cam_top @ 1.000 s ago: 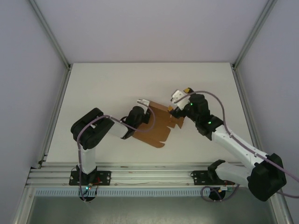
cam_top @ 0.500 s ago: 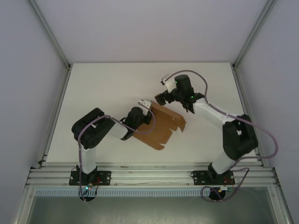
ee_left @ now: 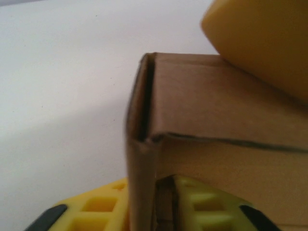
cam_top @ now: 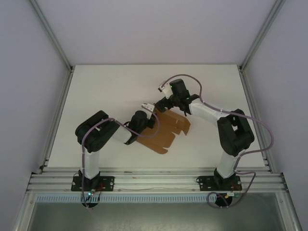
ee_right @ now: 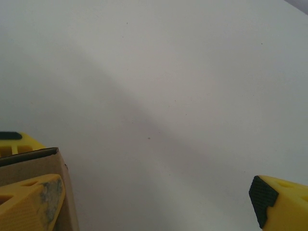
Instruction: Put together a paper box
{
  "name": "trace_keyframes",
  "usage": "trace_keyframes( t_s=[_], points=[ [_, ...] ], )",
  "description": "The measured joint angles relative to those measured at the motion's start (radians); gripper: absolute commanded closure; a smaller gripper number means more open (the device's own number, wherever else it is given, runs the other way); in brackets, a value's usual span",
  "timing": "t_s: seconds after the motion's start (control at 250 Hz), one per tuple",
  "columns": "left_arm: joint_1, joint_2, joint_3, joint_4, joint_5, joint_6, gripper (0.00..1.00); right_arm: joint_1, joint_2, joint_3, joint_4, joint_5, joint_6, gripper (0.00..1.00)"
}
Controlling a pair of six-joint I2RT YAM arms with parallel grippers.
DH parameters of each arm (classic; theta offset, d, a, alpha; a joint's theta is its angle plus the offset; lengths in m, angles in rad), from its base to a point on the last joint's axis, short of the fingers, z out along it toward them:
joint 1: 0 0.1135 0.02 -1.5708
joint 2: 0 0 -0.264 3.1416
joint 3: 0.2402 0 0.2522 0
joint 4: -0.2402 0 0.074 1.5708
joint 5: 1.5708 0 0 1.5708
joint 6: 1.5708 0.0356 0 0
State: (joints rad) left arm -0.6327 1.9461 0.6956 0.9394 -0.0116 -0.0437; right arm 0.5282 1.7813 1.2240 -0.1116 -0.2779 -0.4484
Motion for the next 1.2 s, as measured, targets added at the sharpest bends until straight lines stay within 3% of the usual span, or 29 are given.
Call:
trace_keyframes(
  t_s=[0.476, 0.688, 0.939, 1.199],
  points=[
    [0.001, -0.046, 0.035, -0.095, -0.101, -0.01, 0.64, 0.013, 0.0, 0.0, -0.001, 0.016, -0.023, 0.0],
    [0.005, -0.066, 0.058, -0.172, -0.108, -0.024, 1.0, 0.02, 0.0, -0.001, 0.008, 0.032, -0.026, 0.0],
    [0.005, -0.071, 0.054, -0.169, -0.109, -0.026, 1.0, 0.03, -0.055, -0.043, 0.014, 0.084, 0.021, 0.0],
    [0.012, -0.223, 0.039, -0.22, -0.229, -0.082, 1.0, 0.039, -0.391, -0.197, -0.001, 0.304, 0.2, 0.0]
  ],
)
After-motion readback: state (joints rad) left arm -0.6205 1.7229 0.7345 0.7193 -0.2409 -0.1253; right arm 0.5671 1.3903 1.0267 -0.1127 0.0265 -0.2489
